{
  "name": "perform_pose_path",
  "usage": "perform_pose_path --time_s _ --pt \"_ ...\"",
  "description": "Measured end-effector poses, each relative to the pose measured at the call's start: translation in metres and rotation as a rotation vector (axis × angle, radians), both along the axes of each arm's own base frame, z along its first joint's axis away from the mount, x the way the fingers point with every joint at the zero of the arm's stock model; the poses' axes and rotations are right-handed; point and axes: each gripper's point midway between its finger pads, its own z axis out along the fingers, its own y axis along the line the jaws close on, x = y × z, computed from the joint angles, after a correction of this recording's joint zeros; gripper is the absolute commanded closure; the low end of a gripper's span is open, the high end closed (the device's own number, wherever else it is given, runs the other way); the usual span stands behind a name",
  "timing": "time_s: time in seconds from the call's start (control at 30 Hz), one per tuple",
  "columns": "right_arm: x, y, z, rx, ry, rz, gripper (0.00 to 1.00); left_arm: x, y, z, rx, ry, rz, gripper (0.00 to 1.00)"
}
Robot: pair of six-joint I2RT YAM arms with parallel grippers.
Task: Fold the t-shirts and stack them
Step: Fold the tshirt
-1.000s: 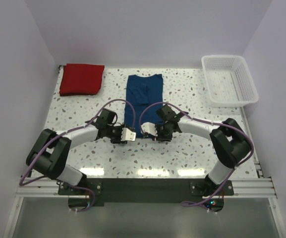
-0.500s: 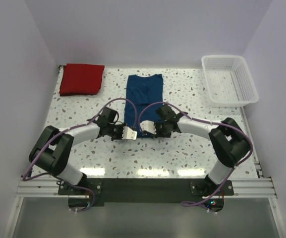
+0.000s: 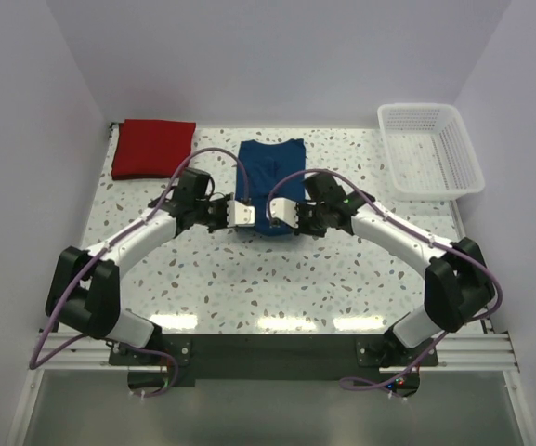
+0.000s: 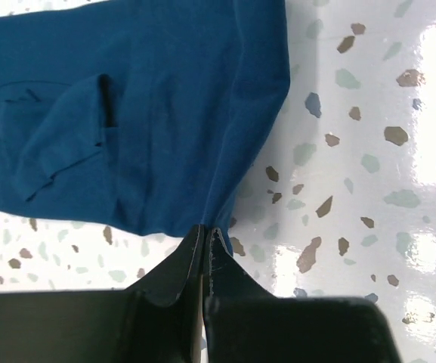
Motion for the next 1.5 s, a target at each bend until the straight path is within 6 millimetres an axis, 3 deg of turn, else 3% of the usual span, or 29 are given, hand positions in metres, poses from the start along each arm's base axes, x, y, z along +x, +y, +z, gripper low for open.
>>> perform_pose_path --time_s 0.1,0.23,0.37,0.57,0.7,0.87,1.07,1.1,1.3,1.5 --pt "0.006 -0.006 0.01 0.007 0.006 -0.03 1.0 0.003 -0.001 0.011 -0.014 -0.017 0.006 1.0" --pt "0.0 -0.012 0.017 0.019 0.029 -0.048 1.0 -0.013 0.002 0.014 -0.004 0.015 -0.015 1.0" --pt "-0.034 -0.021 0.023 0.036 0.066 -0.02 1.0 -0.046 0.0 0.018 0.014 0.047 -0.079 1.0" --pt "-0.101 -0.033 0.047 0.09 0.132 0.026 1.0 -0.119 0.004 0.033 -0.03 0.14 -0.18 1.0" --pt "-0.107 -0.036 0.068 0.111 0.143 0.012 1.0 -0.133 0.003 0.062 -0.085 0.15 -0.178 1.0" --pt "-0.075 -0.042 0.072 0.102 0.168 -0.046 1.0 -0.101 -0.008 0.082 -0.091 0.147 -0.135 1.0" --pt "-0.011 -0.052 0.045 0.055 0.214 -0.102 1.0 -0.03 -0.014 0.063 -0.067 0.183 -0.051 1.0" --pt "-0.007 -0.053 0.042 0.052 0.216 -0.104 1.0 -0.02 -0.015 0.059 -0.065 0.189 -0.041 1.0" --pt "0.032 -0.049 -0.017 -0.008 0.262 -0.109 1.0 0.051 -0.017 0.005 -0.037 0.268 0.042 1.0" --pt "0.055 -0.048 -0.07 -0.042 0.288 -0.129 1.0 0.065 -0.014 -0.043 -0.013 0.351 0.108 1.0"
